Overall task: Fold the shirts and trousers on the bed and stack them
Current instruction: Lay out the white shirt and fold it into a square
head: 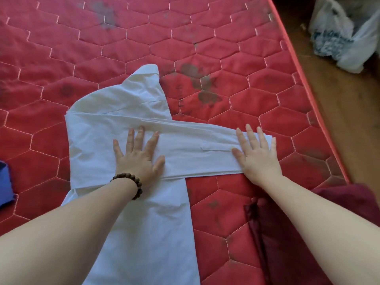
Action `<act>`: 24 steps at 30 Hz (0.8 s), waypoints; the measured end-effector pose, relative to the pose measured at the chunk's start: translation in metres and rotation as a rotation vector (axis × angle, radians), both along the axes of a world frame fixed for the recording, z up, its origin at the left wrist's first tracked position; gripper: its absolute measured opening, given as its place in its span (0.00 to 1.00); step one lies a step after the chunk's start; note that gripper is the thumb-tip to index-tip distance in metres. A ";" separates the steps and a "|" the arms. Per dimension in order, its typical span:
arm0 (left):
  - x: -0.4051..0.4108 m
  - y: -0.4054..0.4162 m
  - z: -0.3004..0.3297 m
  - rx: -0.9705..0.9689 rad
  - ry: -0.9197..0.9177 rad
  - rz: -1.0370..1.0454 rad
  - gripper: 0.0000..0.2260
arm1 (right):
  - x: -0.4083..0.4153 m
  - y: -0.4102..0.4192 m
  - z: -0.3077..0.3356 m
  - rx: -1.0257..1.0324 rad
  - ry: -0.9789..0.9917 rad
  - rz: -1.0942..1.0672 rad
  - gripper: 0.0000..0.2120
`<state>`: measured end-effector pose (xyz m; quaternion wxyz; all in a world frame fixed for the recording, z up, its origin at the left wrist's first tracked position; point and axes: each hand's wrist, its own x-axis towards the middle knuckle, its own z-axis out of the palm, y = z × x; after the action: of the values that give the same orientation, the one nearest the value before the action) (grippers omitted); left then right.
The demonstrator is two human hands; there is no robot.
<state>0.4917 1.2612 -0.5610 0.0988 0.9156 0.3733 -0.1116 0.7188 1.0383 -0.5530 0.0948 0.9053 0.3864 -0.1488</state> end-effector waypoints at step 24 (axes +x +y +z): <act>0.047 -0.052 0.115 -1.220 -0.873 0.810 0.22 | -0.109 0.088 0.120 0.826 1.043 -0.236 0.21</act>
<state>0.5390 1.2093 -0.4464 0.7424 0.4587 0.4748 0.1138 0.6100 1.1264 -0.4333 -0.4747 0.7131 0.3054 -0.4158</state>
